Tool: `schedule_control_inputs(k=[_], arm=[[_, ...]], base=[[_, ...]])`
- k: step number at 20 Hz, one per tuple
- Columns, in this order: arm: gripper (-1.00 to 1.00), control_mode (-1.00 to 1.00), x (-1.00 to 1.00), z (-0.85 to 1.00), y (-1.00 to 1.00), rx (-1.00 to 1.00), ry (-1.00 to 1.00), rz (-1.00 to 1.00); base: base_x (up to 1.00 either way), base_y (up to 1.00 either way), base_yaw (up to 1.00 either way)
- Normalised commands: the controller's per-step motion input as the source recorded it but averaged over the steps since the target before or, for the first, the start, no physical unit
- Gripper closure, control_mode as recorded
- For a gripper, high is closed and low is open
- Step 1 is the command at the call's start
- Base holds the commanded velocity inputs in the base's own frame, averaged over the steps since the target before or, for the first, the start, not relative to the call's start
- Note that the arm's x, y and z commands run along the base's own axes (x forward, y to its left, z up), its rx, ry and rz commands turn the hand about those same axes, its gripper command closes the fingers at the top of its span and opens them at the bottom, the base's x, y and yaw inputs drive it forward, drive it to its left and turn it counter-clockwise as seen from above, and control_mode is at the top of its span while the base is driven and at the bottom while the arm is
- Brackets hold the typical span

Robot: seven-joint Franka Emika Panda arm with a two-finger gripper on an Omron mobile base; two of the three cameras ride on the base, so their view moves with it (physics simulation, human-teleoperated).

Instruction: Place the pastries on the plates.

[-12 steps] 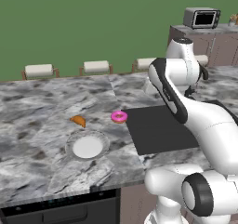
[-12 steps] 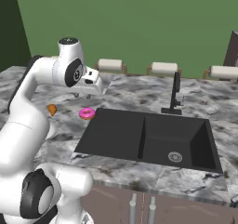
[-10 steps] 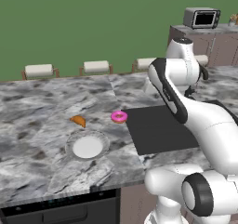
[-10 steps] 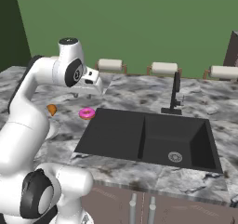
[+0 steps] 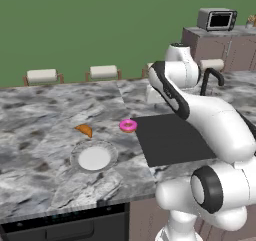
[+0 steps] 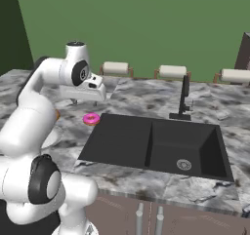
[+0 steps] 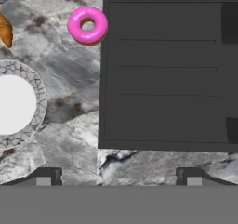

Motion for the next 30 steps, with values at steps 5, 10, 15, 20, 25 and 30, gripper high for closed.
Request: schedule_control_inputs(k=[5, 10, 15, 20, 25, 30], arm=[[-1.0, -1.0, 0.43, -0.23, 0.2, 0.0, 0.15, 0.0], [-1.0, -1.0, 0.48, -0.32, 0.3, -0.01, 0.01, 0.0], [-1.0, -1.0, 0.32, -0.29, 0.33, -0.04, 0.0, 0.0], [-1.0, -1.0, 0.38, -0.36, 0.27, 0.0, 0.02, 0.0], [-1.0, -1.0, 0.23, -0.35, 0.18, 0.0, 0.0, 0.0], [-1.0, -1.0, 0.22, -0.33, 0.11, 0.0, 0.0, 0.0]], base=[[0.0, 0.0, 0.0], [0.0, 0.0, 0.0], [0.0, 0.0, 0.0], [0.0, 0.0, 0.0], [0.0, 0.0, 0.0], [0.0, 0.0, 0.0]])
